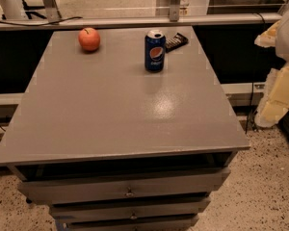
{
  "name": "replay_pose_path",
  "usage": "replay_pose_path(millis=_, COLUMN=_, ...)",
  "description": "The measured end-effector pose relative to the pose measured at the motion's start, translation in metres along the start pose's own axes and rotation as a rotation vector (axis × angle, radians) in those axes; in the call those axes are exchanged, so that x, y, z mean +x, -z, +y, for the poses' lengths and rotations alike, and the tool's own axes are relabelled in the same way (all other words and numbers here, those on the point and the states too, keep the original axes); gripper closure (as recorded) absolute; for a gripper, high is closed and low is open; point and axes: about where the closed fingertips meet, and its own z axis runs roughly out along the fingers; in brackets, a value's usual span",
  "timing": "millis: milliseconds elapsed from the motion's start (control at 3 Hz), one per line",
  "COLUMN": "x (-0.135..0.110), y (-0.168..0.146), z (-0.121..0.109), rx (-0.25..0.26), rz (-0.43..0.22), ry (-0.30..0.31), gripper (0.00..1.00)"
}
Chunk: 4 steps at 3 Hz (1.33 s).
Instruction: Pick pepsi can
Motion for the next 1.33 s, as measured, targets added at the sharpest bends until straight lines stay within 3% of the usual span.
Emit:
replay_pose_path(millis=333, x=-0.001, y=0.000, z=-0.002, rx=0.010, rz=-0.009, ry=-0.002, gripper=0.00)
replay_pose_path(millis=667, x=-0.007, y=-0.016, z=-0.020, rx=0.025, rz=-0.061, ry=-0.029, gripper=0.00)
replay_pose_path(millis=1333, x=-0.038, y=-0.095, z=-0.088, rx=0.040, rz=-0.255, ry=-0.146, gripper=0.00)
